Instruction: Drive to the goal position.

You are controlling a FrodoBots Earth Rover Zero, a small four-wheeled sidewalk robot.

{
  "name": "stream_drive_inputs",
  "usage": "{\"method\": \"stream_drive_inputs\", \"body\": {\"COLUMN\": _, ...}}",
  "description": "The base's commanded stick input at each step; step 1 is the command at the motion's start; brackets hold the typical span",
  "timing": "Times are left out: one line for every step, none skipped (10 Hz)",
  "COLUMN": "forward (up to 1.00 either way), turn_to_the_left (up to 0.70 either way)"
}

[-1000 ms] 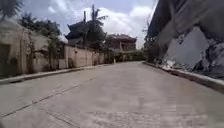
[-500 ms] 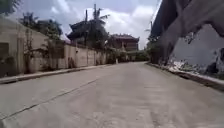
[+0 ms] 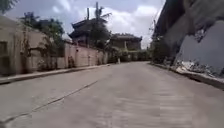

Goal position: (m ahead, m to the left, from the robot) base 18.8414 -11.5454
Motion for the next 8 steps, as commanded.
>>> {"method": "stream_drive_inputs", "body": {"forward": 1.00, "turn_to_the_left": 0.00}}
{"method": "stream_drive_inputs", "body": {"forward": 1.00, "turn_to_the_left": 0.00}}
{"method": "stream_drive_inputs", "body": {"forward": 1.00, "turn_to_the_left": 0.00}}
{"method": "stream_drive_inputs", "body": {"forward": 1.00, "turn_to_the_left": 0.00}}
{"method": "stream_drive_inputs", "body": {"forward": 1.00, "turn_to_the_left": 0.00}}
{"method": "stream_drive_inputs", "body": {"forward": 1.00, "turn_to_the_left": 0.00}}
{"method": "stream_drive_inputs", "body": {"forward": 1.00, "turn_to_the_left": 0.00}}
{"method": "stream_drive_inputs", "body": {"forward": 1.00, "turn_to_the_left": 0.00}}
